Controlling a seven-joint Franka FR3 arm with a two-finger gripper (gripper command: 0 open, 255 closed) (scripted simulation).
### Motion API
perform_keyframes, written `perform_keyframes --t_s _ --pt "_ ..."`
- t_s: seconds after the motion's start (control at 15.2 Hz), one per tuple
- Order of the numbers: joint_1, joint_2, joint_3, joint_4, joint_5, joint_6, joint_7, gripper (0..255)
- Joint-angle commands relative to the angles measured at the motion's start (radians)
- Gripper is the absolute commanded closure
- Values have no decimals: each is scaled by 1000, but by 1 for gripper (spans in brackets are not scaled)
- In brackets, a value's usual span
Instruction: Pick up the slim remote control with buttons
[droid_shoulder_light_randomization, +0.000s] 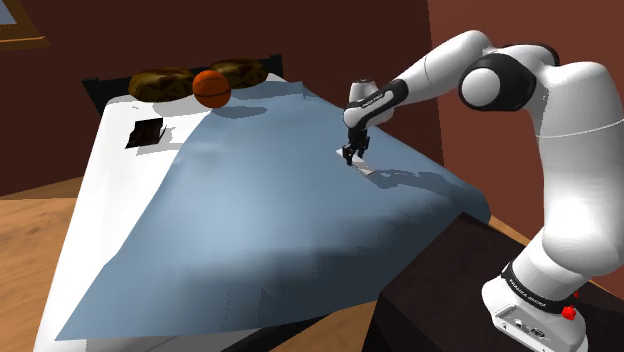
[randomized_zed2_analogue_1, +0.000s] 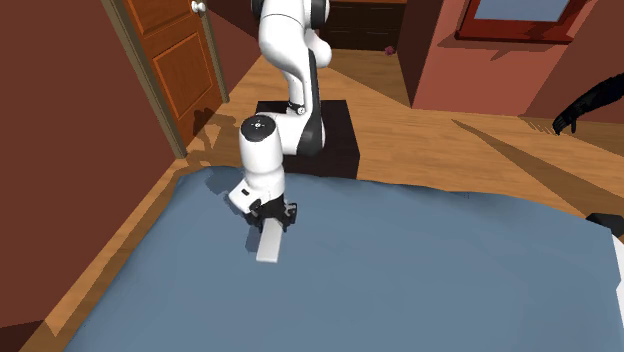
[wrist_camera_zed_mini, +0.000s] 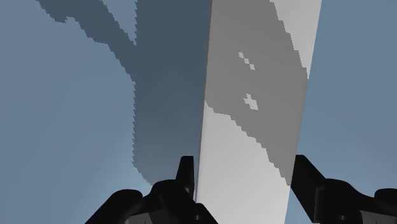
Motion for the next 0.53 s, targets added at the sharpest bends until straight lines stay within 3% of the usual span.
perform_keyframes --t_s 0.0,0.46 --pt "1 -17 -1 4 -1 -21 1 255" --pt "2 -57 -3 14 -4 -71 2 255"
